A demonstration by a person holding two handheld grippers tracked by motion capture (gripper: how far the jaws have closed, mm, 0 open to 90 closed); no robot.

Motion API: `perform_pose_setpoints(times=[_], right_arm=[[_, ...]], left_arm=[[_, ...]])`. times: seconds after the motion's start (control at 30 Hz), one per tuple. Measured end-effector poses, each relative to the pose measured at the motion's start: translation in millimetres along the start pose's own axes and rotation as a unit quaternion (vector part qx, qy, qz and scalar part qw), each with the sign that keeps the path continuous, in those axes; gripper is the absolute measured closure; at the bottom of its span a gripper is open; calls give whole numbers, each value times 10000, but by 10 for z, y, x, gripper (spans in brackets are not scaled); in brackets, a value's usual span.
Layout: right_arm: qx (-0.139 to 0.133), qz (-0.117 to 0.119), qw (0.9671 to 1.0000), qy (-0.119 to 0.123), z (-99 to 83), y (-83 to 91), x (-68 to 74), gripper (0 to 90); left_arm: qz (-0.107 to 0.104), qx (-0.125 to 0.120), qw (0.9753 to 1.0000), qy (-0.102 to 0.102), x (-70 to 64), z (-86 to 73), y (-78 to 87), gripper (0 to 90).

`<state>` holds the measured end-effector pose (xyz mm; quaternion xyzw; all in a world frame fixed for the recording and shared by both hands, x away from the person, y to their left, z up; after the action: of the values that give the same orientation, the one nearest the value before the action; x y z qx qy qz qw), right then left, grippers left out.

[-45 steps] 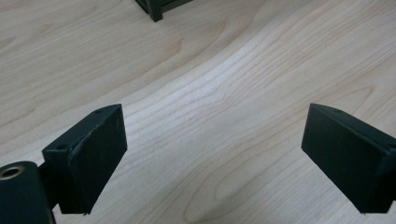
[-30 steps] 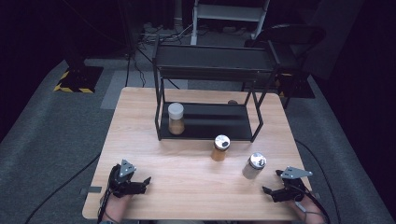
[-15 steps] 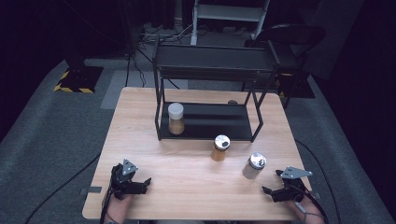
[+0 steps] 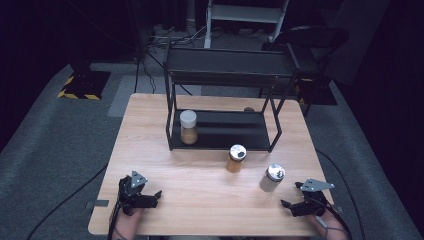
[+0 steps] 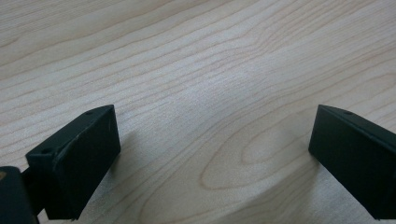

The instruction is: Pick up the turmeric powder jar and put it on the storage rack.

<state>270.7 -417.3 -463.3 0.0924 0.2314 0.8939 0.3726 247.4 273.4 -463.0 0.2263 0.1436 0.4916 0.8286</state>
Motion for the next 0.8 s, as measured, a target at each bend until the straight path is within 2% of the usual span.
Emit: perform_pose_setpoints(times=[0.5,0.67,0.8], right_arm=[[17,-1,10000,34,-1,4,10,11],[14,-72,9999,90,8,22,35,13],[-22,-65,10000,3,55,65,28,14]], left_arm=[[29,17,10000,11,-13,6,-4,15],[37,18,10000,20,-15,6,-4,14],[55,35,10000,33,-18,11,-6,9]])
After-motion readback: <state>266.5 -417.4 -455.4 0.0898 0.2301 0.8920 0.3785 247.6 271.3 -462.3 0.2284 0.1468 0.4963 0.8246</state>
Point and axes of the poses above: each handheld gripper's, and its own axes: y roughly backward along the jaws, z roughly out of its top, x roughly to its left, the point moved 2 cm from there along -y, roughly forward along the jaws, and after that the axes turned 15 degrees about -x, right-handed, at the moved point
